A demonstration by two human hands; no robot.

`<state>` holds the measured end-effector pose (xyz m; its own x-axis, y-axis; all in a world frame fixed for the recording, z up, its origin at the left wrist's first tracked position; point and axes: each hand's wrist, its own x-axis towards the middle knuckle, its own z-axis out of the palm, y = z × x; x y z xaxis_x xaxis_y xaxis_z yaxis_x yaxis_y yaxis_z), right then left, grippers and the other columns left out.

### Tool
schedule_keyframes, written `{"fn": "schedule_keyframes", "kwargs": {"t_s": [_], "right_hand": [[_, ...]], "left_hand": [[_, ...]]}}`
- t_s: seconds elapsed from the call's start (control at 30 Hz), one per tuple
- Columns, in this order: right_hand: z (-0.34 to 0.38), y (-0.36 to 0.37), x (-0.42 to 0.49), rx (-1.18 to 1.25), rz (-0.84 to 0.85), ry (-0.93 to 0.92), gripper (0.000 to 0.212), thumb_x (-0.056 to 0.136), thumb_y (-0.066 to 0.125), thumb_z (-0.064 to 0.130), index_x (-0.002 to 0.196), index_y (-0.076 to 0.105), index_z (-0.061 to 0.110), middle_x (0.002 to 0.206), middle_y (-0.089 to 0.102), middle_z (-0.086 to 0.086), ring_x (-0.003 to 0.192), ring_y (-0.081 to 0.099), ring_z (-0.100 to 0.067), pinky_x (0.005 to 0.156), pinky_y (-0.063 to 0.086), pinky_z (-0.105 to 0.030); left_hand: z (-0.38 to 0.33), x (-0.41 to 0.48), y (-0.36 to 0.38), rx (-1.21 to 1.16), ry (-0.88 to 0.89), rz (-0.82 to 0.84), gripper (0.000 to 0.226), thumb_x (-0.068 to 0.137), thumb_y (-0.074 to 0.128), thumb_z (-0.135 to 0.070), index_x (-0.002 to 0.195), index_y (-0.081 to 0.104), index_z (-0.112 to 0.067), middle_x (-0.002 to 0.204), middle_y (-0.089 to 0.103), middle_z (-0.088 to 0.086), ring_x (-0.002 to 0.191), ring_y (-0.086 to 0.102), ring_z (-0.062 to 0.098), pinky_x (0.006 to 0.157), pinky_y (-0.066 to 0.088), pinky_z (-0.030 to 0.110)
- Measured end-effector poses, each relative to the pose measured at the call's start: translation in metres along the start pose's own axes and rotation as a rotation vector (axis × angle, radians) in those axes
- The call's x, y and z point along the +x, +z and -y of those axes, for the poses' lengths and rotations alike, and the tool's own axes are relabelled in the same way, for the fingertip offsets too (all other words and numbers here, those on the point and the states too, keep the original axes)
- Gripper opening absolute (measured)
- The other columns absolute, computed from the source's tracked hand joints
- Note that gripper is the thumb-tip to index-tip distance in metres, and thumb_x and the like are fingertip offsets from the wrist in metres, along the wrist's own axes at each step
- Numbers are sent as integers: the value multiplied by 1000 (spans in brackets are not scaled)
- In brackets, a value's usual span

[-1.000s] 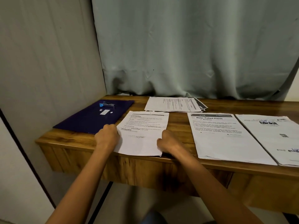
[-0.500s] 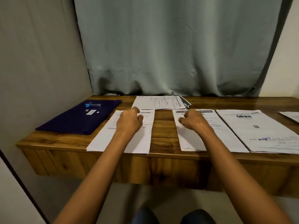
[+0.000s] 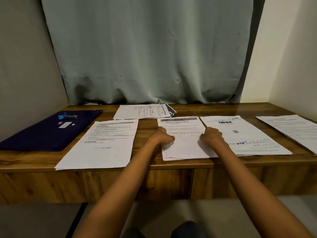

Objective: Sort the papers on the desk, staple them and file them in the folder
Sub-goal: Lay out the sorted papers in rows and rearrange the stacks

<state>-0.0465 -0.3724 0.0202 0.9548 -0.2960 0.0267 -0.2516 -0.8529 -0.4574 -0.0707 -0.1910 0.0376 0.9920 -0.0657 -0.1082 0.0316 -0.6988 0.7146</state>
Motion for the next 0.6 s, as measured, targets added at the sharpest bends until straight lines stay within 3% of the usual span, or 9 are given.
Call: {"fn": "schedule_keyframes", "kwargs": {"t_s": [0.13,0.27,0.43,0.6], "right_hand": [[-1,4,6,-17,-11,8,44,90,57,22,129,48,4,133,46,-17,123,40,-34,97,38,-38],[-3,6,9,1,-43,60,48,86,62,24,129,49,6,131,48,-16,122,43,-34,97,39,-39],[-8,15,10,104,-34,24,33,87,56,15,118,56,7,125,55,-16,114,52,-35,96,43,-40],[-12,23,6,68,-18,-35,27,86,60,15,111,61,6,121,58,-14,111,56,-34,91,47,-37]], "left_hand": [[-1,16,13,-136,-74,-95,52,87,65,-18,134,46,-7,135,53,4,120,53,25,91,46,25],[19,54,19,-126,-128,-174,44,81,66,-20,124,60,-12,133,56,7,117,54,27,97,50,39],[12,17,12,-106,-146,-181,38,92,52,-4,130,51,-5,135,54,6,119,53,25,83,43,21],[19,-19,13,33,-62,-371,33,92,48,-2,124,56,-7,126,56,1,114,55,23,64,33,8]]}}
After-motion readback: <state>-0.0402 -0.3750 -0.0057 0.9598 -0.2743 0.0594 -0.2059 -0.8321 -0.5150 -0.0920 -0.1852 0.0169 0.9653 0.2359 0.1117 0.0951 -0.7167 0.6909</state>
